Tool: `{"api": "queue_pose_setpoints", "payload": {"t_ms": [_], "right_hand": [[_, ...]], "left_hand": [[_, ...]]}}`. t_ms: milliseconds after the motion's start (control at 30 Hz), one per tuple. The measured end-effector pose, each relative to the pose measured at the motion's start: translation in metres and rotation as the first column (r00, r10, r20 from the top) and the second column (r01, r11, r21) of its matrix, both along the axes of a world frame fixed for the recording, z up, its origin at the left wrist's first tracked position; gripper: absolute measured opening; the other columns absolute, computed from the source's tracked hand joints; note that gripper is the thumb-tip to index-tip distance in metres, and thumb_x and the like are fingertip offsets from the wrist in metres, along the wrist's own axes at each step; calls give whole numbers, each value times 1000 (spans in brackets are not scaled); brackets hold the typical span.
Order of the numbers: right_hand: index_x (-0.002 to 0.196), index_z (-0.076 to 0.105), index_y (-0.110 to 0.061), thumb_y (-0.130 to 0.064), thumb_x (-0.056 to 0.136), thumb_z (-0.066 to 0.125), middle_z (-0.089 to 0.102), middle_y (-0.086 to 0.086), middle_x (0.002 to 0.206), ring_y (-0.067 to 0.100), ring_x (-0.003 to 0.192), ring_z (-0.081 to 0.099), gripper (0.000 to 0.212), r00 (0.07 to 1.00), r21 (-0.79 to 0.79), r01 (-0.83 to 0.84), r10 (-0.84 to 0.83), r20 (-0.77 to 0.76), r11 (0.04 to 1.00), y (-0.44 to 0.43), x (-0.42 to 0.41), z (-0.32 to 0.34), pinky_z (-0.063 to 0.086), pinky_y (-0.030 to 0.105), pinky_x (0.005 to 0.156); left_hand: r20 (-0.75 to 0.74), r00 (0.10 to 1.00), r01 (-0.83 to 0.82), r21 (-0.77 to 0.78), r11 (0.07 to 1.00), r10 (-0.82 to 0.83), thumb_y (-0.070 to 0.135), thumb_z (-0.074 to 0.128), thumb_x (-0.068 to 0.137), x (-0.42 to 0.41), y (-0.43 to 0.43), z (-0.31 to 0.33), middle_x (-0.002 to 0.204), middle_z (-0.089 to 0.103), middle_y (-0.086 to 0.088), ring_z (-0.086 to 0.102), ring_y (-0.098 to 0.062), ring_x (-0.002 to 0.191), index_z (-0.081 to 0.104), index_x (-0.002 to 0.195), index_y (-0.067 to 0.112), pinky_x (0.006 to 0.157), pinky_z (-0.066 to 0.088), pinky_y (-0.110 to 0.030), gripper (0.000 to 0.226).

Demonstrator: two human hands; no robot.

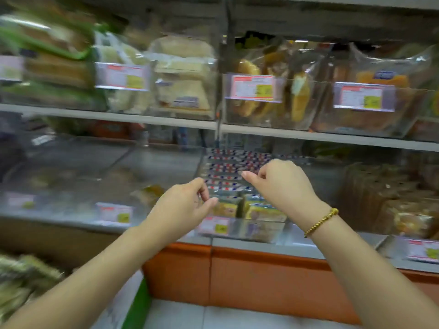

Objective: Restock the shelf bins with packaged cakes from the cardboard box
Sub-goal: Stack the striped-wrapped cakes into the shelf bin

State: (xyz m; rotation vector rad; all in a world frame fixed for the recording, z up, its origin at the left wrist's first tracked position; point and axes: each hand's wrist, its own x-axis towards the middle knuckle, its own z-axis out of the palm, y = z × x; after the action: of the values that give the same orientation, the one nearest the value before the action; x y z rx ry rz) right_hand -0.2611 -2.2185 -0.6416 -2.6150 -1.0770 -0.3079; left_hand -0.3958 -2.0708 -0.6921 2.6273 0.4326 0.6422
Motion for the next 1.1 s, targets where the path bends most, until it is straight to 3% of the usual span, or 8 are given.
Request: {"api": "queue_pose_setpoints", "payload": {"t_ms": [133,300,533,667,767,933,1033,1100], "right_hand": [[58,57,-12,-54,94,48,49,2,48,23,56,54,57,972,8,-235,235,-28,972,36,-77,-3,46,32,60],[99,62,-19,-31,90,57,68,3,93,24,94,62,16,884,-58,-457,446,-138,888,88,-144,-48,45,33,77],[73,37,-25,-7,80,49,46,-6,78,19,81,47,23,722,-182,-667,566,-398,723,166,-206,-130,34,30,69],[74,40,-25,-9,83,49,53,-3,82,18,80,48,19,697,-253,-701,566,-440,667,206,-222,-153,37,32,70],[90,56,-17,-16,88,50,63,6,99,25,96,57,6,748,-481,-664,525,-407,573,223,-220,-172,43,30,74],[95,63,-13,-19,91,51,61,8,99,24,91,58,14,837,-771,-515,414,-358,374,258,-238,-194,49,32,81],[94,58,-18,-21,91,46,59,2,104,26,103,56,13,892,-806,-418,356,-277,419,289,-257,-197,34,49,99],[78,54,-14,-14,89,45,61,1,91,24,87,57,14,866,-698,-485,403,-297,526,313,-268,-204,41,44,89]], "left_hand": [[-89,989,-122,-63,990,117,34,67,87,-100,39,-19,56,50,6,51,-4,57,45,72,26,52,34,-18,28],[-279,926,-279,-54,959,254,35,69,84,-200,93,-41,73,59,8,54,-7,68,50,73,25,62,39,-24,24],[-578,738,-479,-87,874,347,29,65,87,-290,171,-88,65,55,5,50,-14,63,52,72,16,51,34,-20,24],[-806,475,-618,-19,786,354,38,62,90,-338,212,-114,92,63,-8,54,-22,83,59,90,7,64,35,-27,31],[-918,259,-660,60,749,301,53,60,87,-373,239,-129,86,61,-3,55,-21,77,57,76,12,70,40,-26,42],[-951,204,-706,21,708,232,40,61,91,-403,262,-161,82,65,-4,51,-14,56,58,77,10,56,42,-23,33],[-933,201,-693,81,716,300,36,59,92,-412,268,-159,101,65,-9,53,-17,66,62,116,6,57,41,-24,38],[-921,243,-681,61,730,304,38,55,95,-417,273,-149,109,64,-12,55,-23,84,63,118,4,70,42,-26,42]]}}
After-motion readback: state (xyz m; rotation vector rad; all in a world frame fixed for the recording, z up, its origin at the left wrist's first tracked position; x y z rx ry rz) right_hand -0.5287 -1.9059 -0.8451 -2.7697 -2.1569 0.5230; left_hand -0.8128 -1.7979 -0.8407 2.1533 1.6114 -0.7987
